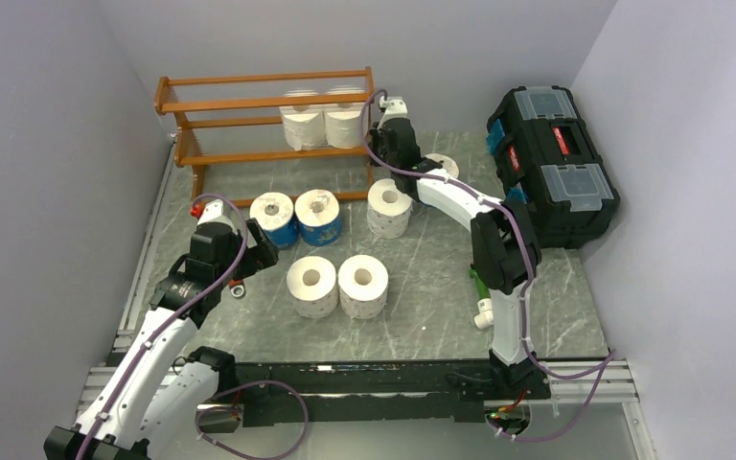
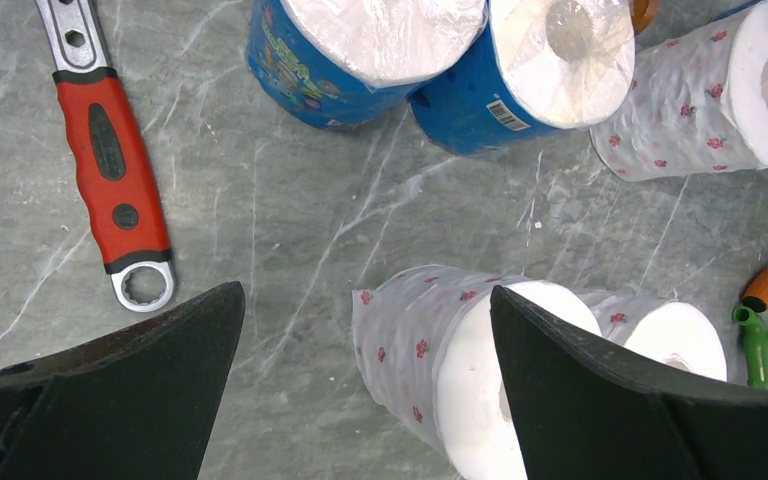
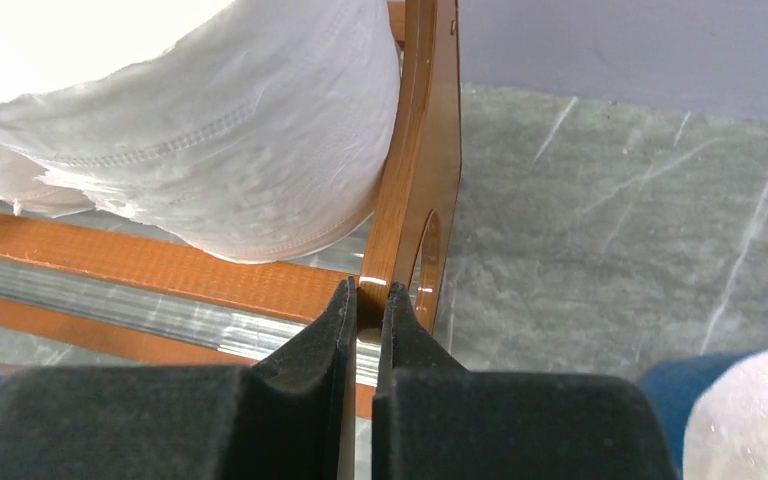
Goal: Place and organize the paper towels onto the shelf
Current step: Move the shelf to the center of the board.
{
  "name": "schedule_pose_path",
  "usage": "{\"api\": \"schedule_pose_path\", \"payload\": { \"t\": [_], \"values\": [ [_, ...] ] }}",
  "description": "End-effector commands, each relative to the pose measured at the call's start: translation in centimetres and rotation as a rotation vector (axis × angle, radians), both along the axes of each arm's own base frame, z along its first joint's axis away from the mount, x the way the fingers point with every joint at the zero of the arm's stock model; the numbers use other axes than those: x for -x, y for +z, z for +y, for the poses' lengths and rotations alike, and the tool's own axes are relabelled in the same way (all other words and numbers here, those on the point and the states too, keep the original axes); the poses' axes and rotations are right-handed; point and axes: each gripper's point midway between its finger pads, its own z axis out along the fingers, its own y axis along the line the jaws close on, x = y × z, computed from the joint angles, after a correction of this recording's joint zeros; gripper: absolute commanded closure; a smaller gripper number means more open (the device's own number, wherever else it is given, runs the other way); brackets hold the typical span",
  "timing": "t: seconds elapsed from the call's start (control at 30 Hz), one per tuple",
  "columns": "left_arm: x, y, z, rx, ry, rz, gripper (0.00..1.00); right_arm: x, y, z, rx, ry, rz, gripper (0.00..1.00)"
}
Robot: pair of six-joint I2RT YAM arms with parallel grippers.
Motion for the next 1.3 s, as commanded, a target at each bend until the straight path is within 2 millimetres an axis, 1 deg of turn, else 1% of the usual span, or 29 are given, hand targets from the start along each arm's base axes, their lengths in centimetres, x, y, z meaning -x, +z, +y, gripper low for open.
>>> {"api": "schedule_pose_path", "payload": {
  "t": [0.0,0.17,0.3,0.37,0.43,0.5,0.6,0.7,0.77,0.83,0.87,1.0,1.13,1.27],
  "values": [
    [-0.3,0.9,-0.6,0.039,-0.012,-0.042,0.01,2.3,3.5,-0.7,-0.009,0.004,-0.007,1.0],
    [-0.2,1.1,-0.6,0.041,-0.019,-0.048,0.01,4.2,3.1,-1.2,0.001,0.011,0.03,1.0],
    [-0.2,1.2,-0.7,0.043,-0.026,-0.048,0.01,6.2,2.6,-1.7,0.012,0.02,0.05,1.0],
    [-0.2,1.2,-0.8,0.046,-0.029,-0.048,0.01,7.1,2.8,-1.7,0.013,0.03,0.051,1.0],
    [-0.2,1.2,-0.9,0.047,-0.03,-0.048,0.01,8.2,2.4,-2.0,0.032,0.041,0.074,1.0],
    [-0.1,1.2,-0.8,0.047,-0.03,-0.05,0.01,9.0,2.8,-2.3,0.047,0.048,0.073,1.0],
    [-0.1,1.3,-0.8,0.046,-0.027,-0.052,0.01,9.9,3.2,-2.9,0.069,0.049,0.076,1.0],
    [-0.2,1.4,-0.7,0.045,-0.025,-0.054,0.01,10.7,2.9,-3.6,0.091,0.048,0.09,1.0],
    [-0.2,1.4,-0.7,0.043,-0.025,-0.051,0.01,11.5,2.4,-4.2,0.102,0.043,0.107,1.0],
    [-0.2,1.4,-0.7,0.042,-0.024,-0.053,0.01,12.2,2.4,-4.6,0.099,0.04,0.11,1.0],
    [-0.2,1.4,-0.7,0.042,-0.023,-0.05,0.01,12.7,2.0,-4.9,0.102,0.035,0.12,1.0],
    [-0.3,1.4,-0.7,0.043,-0.022,-0.048,0.01,14.1,1.8,-6.3,0.115,0.005,0.139,1.0],
    [-0.3,1.3,-0.8,0.047,-0.023,-0.043,0.0,15.5,2.3,-7.4,0.117,-0.011,0.141,1.0],
    [-0.3,1.3,-0.8,0.048,-0.018,-0.043,0.01,16.9,2.4,-7.9,0.113,-0.007,0.151,1.0]
  ]
}}
